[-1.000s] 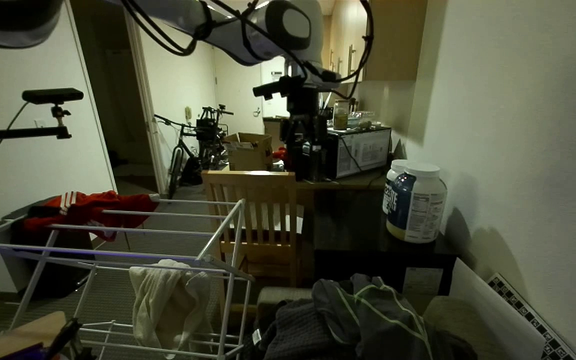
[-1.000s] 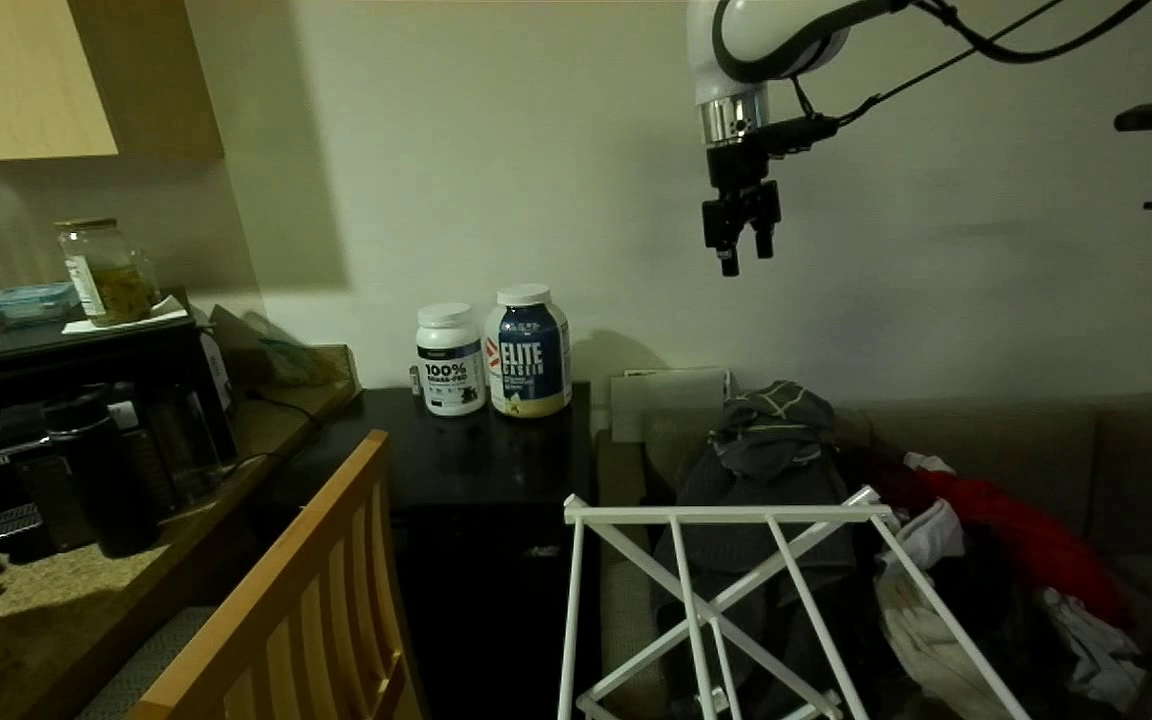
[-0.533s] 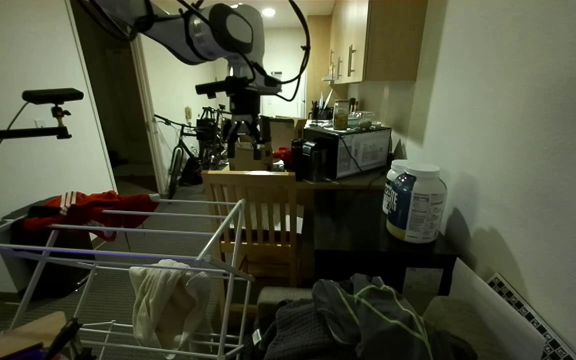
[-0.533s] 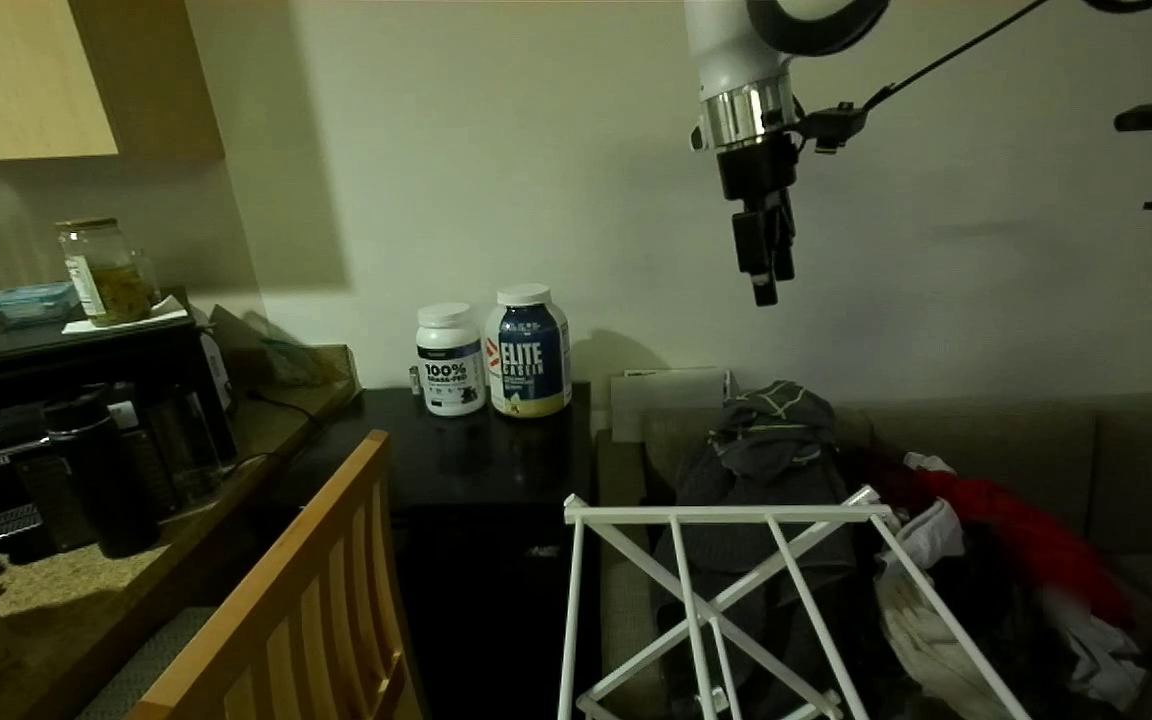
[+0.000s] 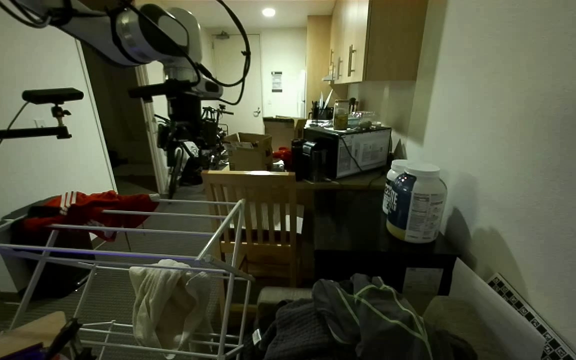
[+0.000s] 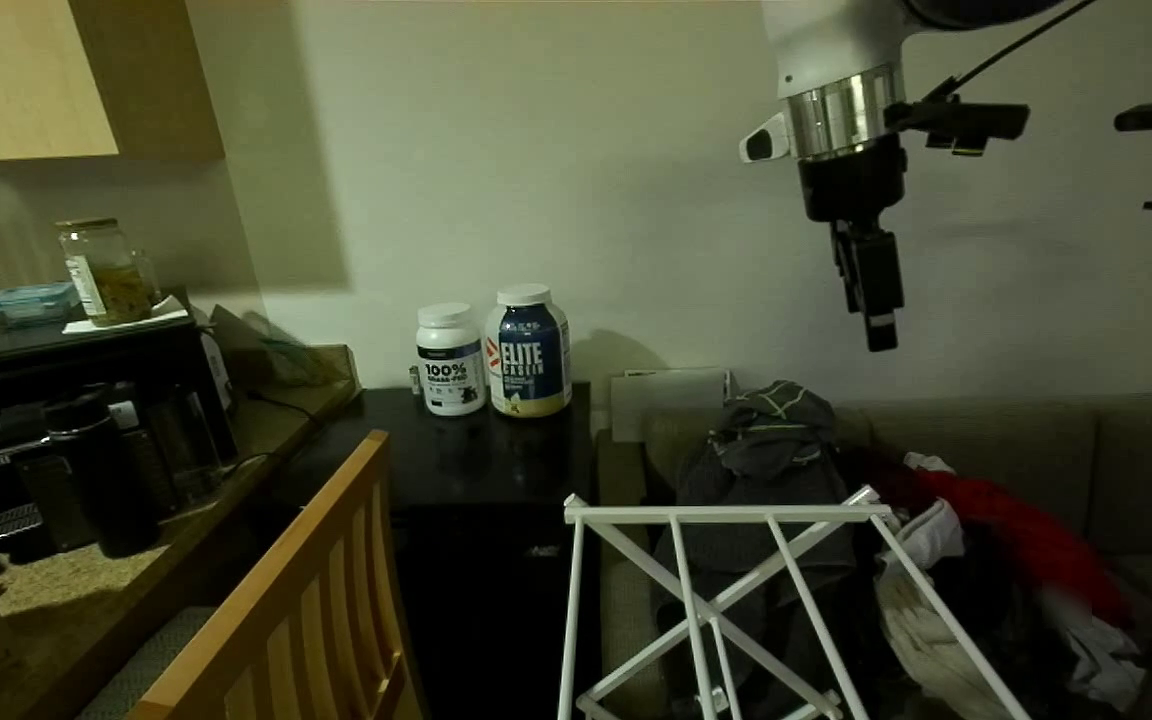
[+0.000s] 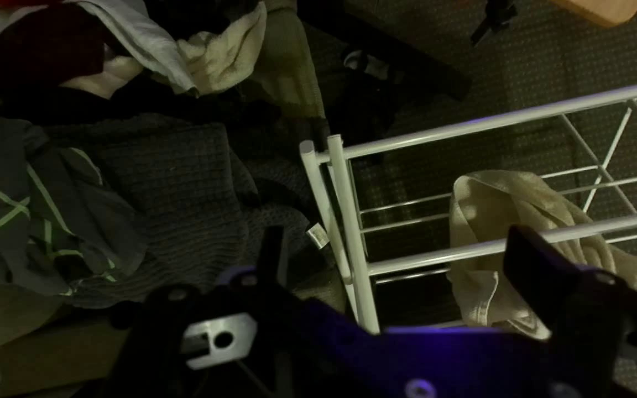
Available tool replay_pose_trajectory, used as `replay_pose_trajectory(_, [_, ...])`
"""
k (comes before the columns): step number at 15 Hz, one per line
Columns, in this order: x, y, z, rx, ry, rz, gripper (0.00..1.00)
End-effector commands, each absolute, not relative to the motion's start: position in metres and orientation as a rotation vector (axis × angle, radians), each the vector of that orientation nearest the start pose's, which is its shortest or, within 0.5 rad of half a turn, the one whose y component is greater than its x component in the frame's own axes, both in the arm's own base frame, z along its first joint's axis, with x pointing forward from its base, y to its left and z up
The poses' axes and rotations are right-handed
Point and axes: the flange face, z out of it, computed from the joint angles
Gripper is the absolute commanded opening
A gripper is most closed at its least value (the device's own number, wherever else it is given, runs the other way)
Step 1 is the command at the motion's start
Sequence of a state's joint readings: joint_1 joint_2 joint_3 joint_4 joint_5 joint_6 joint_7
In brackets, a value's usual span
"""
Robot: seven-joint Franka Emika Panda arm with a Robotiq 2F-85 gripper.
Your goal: Put the cloth on the couch
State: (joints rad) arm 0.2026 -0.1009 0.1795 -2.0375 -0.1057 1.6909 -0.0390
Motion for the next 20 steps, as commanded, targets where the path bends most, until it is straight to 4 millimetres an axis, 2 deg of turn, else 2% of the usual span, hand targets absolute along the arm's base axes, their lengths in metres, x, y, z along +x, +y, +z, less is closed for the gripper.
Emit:
replay_pose_trajectory(1, [0.407, 0.194, 0.467, -3.173, -0.921, 0.261, 1.00])
replay_pose_trajectory(7, [0.340, 0.253, 0.469, -3.073, -1.105, 0.061, 1.00])
replay_pose_trajectory(12, [0.299, 0.292, 0.466, -2.979, -1.161, -0.041, 1.00])
replay_pose_trajectory(14, [0.290, 0.299, 0.466, -2.979, -1.163, -0.047, 1.00])
replay_pose_trajectory(15, [0.300, 0.301, 0.469, -2.991, -1.176, -0.006, 1.00])
replay_pose_trajectory(20, [0.294, 0.304, 0.469, -2.990, -1.187, -0.012, 1.00])
